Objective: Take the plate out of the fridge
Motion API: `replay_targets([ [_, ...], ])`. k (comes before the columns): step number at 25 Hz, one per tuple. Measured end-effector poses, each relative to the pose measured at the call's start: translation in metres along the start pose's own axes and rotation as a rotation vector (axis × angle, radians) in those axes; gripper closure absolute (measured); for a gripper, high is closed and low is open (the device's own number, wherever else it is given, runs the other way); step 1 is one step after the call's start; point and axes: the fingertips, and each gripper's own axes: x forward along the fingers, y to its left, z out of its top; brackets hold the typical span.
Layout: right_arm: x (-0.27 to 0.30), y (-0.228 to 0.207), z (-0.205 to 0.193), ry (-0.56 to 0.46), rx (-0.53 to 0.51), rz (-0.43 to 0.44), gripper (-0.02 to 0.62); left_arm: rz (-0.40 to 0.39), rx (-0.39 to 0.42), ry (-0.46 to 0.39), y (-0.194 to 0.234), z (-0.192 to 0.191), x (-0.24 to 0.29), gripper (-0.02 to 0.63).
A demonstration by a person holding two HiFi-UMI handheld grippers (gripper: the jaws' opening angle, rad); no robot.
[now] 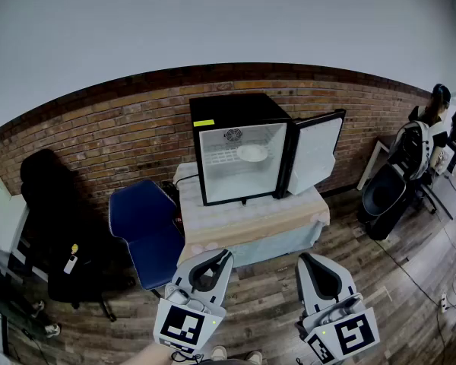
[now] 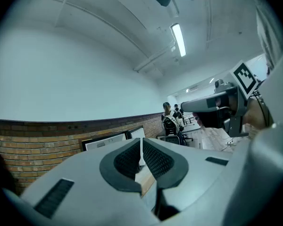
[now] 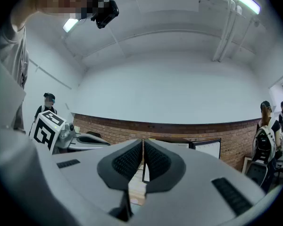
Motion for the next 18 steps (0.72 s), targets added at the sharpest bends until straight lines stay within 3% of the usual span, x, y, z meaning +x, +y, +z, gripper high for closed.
replay_targets([
  [4, -0.003, -0.006, 0.003, -0.018, 0.021, -0.008, 0.563, 0.006, -0.034, 0.019, -0.002, 0.002, 0.000, 0.578],
  [8, 0.000, -0.008, 0.002, -0.011, 0.024, -0.005, 0.563, 0.003, 0.000, 0.011, 0.000, 0.004, 0.002, 0.578],
  [18, -0.004, -0.019, -0.006, 0.002, 0.035, 0.003, 0.563, 0.009, -0.008, 0.029, -0.009, 0.003, 0.011, 0.578],
])
